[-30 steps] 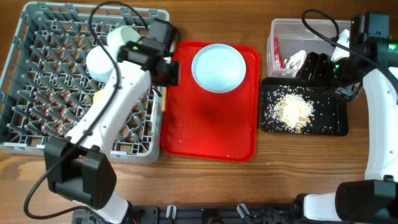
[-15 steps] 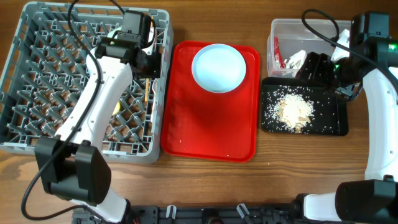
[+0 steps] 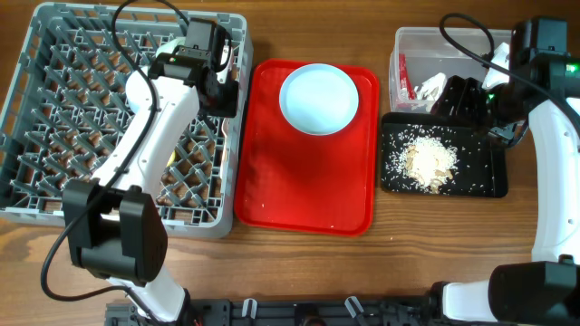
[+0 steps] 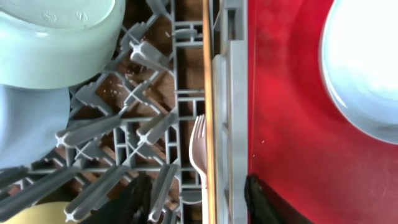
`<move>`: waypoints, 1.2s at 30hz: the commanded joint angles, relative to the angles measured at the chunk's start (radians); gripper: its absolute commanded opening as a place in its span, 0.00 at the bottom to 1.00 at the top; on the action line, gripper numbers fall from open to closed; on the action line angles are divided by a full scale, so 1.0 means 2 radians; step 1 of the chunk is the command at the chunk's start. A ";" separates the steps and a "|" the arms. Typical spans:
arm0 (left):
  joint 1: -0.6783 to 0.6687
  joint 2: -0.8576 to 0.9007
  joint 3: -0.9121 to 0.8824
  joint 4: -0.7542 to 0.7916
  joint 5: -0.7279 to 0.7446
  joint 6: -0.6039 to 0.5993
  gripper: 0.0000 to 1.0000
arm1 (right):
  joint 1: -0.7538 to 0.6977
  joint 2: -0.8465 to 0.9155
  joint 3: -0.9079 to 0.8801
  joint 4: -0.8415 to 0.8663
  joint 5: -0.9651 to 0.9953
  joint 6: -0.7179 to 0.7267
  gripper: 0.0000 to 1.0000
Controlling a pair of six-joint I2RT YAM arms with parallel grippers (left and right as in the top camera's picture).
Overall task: Sort waste into correct bins and load items into the dishwasher rack
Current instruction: 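Place the chopstick into the dish rack with the left gripper, then grasp the rim of the light-blue plate with the left gripper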
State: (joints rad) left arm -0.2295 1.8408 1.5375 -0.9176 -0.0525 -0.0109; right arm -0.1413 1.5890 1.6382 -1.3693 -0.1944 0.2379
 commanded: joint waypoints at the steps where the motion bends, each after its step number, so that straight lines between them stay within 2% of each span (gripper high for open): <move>1: -0.020 -0.024 0.016 0.033 0.048 0.002 0.54 | -0.002 -0.005 0.008 0.000 -0.005 -0.003 0.91; 2: -0.027 -0.027 0.016 0.050 0.063 0.002 0.58 | -0.002 -0.005 0.008 0.000 -0.005 -0.003 0.91; 7: -0.078 -0.019 0.016 0.125 0.088 0.005 0.63 | -0.002 -0.005 0.008 -0.001 -0.005 -0.003 0.91; 11: -0.128 0.007 0.016 0.167 0.088 0.051 0.66 | -0.002 -0.005 0.008 0.000 -0.005 -0.001 0.91; 18: -0.188 0.072 0.016 0.201 0.088 0.144 0.67 | -0.002 -0.005 0.008 0.000 -0.005 0.000 0.95; 22: -0.204 0.107 0.016 0.205 0.085 0.150 0.68 | -0.002 -0.005 0.008 -0.001 -0.005 0.000 0.95; 29: -0.217 0.151 0.016 0.192 0.084 0.147 0.62 | -0.002 -0.005 0.008 0.000 -0.005 0.000 0.95; 32: -0.219 0.159 0.016 0.167 0.084 0.148 0.56 | -0.002 -0.005 0.008 0.000 -0.005 0.000 0.95; 36: -0.219 0.161 0.016 0.123 0.083 0.147 0.41 | -0.002 -0.005 0.008 0.000 -0.005 -0.001 0.96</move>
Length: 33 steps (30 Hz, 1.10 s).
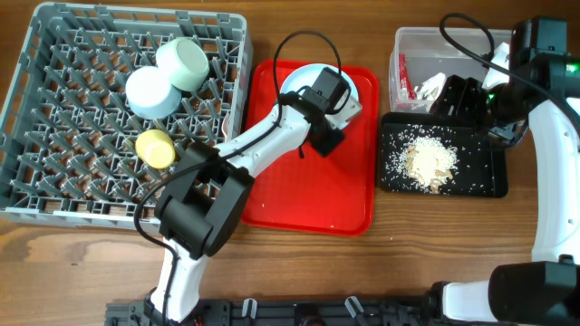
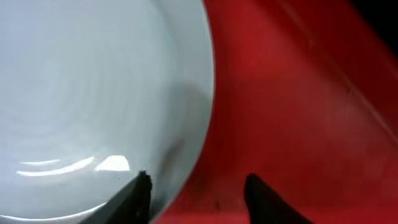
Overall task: Sort waste into correct bins and load items into the dishwasher rack
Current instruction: 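Grasp the rim of the light-blue plate with the left gripper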
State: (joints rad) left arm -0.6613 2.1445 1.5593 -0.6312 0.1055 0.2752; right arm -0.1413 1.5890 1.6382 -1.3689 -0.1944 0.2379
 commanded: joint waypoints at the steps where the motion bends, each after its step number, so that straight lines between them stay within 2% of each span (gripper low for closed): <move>1: -0.003 0.009 0.005 -0.028 0.003 0.005 0.33 | -0.002 -0.005 0.008 0.000 -0.005 -0.001 0.95; 2: -0.003 0.009 0.005 -0.036 0.002 0.005 0.28 | -0.002 -0.005 0.008 0.000 -0.005 -0.001 0.96; 8: -0.005 0.009 0.005 -0.057 0.003 0.004 0.16 | -0.002 -0.005 0.008 -0.001 -0.005 -0.001 0.96; 16: -0.005 0.009 0.005 -0.047 0.003 0.003 0.11 | -0.002 -0.005 0.008 -0.001 -0.005 -0.001 0.95; 19: -0.005 0.009 0.005 -0.046 0.003 0.003 0.05 | -0.002 -0.005 0.008 -0.001 -0.005 -0.001 0.96; 27: -0.005 0.005 0.006 -0.041 0.001 0.002 0.04 | -0.002 -0.005 0.008 -0.001 -0.005 -0.001 0.95; 33: -0.005 -0.040 0.008 -0.040 0.001 -0.003 0.04 | -0.002 -0.005 0.008 0.000 -0.005 -0.002 0.95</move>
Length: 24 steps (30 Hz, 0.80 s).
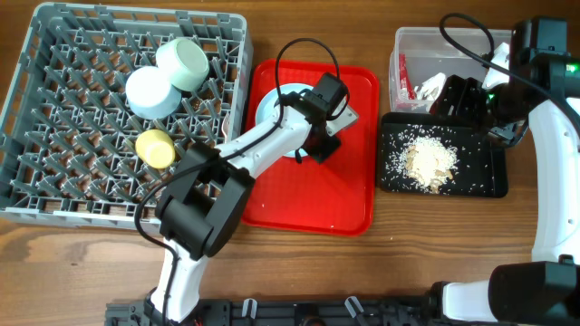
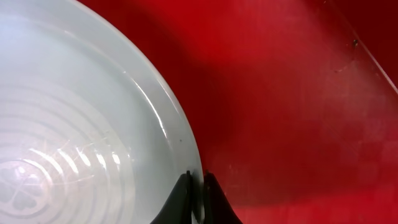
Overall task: Sort waste into correct bins and load items into the dishwasher rack
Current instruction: 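Grasp the rim of the light-blue plate with the left gripper, then lift the plate and carry it toward the dish rack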
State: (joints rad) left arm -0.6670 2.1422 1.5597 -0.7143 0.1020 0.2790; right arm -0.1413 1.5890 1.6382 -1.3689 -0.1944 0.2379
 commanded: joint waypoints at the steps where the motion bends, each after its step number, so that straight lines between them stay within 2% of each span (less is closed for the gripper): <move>1: -0.002 -0.052 0.008 0.002 0.002 -0.015 0.04 | -0.002 -0.005 0.008 -0.001 -0.005 -0.001 0.95; 6: 0.010 -0.105 0.008 0.005 -0.026 -0.056 0.04 | -0.002 -0.005 0.008 -0.001 -0.005 -0.001 0.96; 16: 0.070 -0.187 0.008 0.025 -0.025 -0.082 0.04 | -0.002 -0.005 0.008 -0.001 -0.005 -0.001 0.95; 24: 0.098 -0.220 0.008 0.030 0.026 -0.099 0.04 | -0.002 -0.005 0.008 -0.001 -0.005 -0.001 0.96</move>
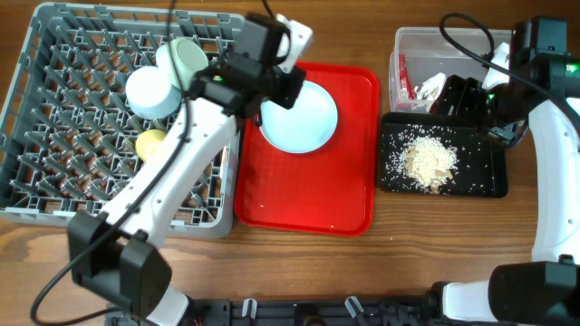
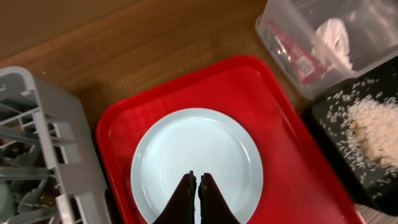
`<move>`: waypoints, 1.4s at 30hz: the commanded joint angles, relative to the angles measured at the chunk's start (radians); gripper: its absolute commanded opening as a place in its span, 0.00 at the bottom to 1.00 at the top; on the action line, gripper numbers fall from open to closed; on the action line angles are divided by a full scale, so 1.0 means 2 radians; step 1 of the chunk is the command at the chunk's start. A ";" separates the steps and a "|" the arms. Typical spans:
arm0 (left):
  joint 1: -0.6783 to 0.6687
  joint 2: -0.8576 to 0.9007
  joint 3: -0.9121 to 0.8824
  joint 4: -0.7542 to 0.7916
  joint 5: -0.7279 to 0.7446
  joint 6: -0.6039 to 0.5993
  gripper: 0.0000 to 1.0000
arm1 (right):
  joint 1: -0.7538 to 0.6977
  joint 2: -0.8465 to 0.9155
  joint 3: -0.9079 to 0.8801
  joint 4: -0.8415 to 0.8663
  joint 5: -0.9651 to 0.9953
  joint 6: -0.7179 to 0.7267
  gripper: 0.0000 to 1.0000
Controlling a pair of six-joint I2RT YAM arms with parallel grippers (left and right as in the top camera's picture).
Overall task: Sort waste into correct bins and load items into the dishwasher rack
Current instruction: 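Lift the plate and carry it toward the dish rack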
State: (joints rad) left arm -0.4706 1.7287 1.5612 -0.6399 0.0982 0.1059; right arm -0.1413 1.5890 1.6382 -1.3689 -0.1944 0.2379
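A pale blue plate point(image 1: 304, 122) lies flat in the upper left of the red tray point(image 1: 308, 195). In the left wrist view the whole plate point(image 2: 205, 149) shows well below my left gripper point(image 2: 197, 179). Its fingers are shut together with nothing between them. In the overhead view the left gripper point(image 1: 279, 91) hangs over the tray's upper left corner, beside the grey dishwasher rack point(image 1: 54, 208). My right gripper point(image 1: 458, 98) sits at the seam between the clear bin and the black tray; its jaws are too dark to read.
The rack holds a green cup point(image 1: 186, 59), a blue bowl point(image 1: 149, 91) and a yellow cup point(image 1: 149, 143). The clear bin point(image 1: 444, 41) holds a red packet point(image 1: 405, 77) and white paper. The black tray point(image 1: 480, 186) carries a heap of rice scraps point(image 1: 430, 161).
My left gripper was shut on the plate's right rim, low on the tray. Now it is high above the plate, shut and empty, and the arm reaches in over the rack's right side.
First my left gripper was at the rack's right edge, over a fork lying in the rack. Then it stood open at the plate's right rim, then shut on that rim. The plate now lies slightly left of and nearer than its first spot. The right arm has stayed still.
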 commanded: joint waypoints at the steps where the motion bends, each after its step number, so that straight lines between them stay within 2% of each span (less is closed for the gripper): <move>1: -0.002 -0.009 0.007 -0.012 0.027 -0.013 0.04 | -0.002 -0.005 0.008 -0.001 -0.005 -0.001 0.96; 3: -0.009 -0.003 0.007 -0.019 0.029 -0.013 0.06 | -0.002 -0.005 0.008 -0.001 -0.005 -0.001 0.96; 4: -0.017 0.005 0.007 -0.027 0.037 -0.013 0.33 | -0.002 -0.005 0.008 -0.001 -0.005 -0.001 0.95; 7: -0.036 0.027 0.007 -0.041 0.048 -0.013 0.69 | -0.002 -0.005 0.008 -0.001 -0.005 -0.001 0.96; 8: -0.042 0.035 0.007 -0.043 0.048 -0.013 0.93 | -0.002 -0.005 0.008 -0.001 -0.005 -0.001 0.96; 10: -0.055 0.052 0.007 -0.043 0.048 -0.013 1.00 | -0.002 -0.005 0.008 -0.001 -0.005 -0.001 0.97; 21: -0.084 0.165 0.007 -0.013 0.042 -0.012 1.00 | -0.002 -0.005 0.008 0.000 -0.005 -0.001 0.98; 23: -0.085 0.182 0.007 -0.010 0.037 -0.012 0.92 | -0.002 -0.005 0.008 -0.001 -0.005 -0.001 0.98; 26: -0.091 0.207 0.007 -0.009 -0.014 -0.006 0.79 | -0.002 -0.005 0.008 -0.001 -0.005 -0.001 0.99; 30: -0.108 0.223 0.007 -0.007 -0.094 -0.001 0.75 | -0.002 -0.005 0.008 -0.001 -0.005 -0.001 0.98; 36: -0.132 0.238 0.006 -0.005 -0.134 0.010 0.52 | -0.002 -0.005 0.008 -0.001 -0.005 -0.001 0.98; 37: -0.134 0.240 0.006 -0.005 -0.136 0.010 0.46 | -0.002 -0.005 0.008 -0.001 -0.005 -0.001 0.98; 38: -0.136 0.242 0.005 -0.006 -0.139 0.010 0.32 | -0.002 -0.005 0.008 -0.001 -0.005 -0.001 0.98; 40: -0.139 0.242 0.005 -0.007 -0.142 0.010 0.16 | -0.002 -0.005 0.008 -0.002 -0.005 -0.001 0.98; 42: -0.140 0.242 0.005 -0.007 -0.150 0.010 0.11 | -0.002 -0.005 0.008 -0.002 -0.005 -0.001 0.98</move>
State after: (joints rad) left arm -0.7479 2.1769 1.5692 -0.6502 -0.1425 0.1188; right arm -0.1413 1.5890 1.6382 -1.3697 -0.1944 0.2379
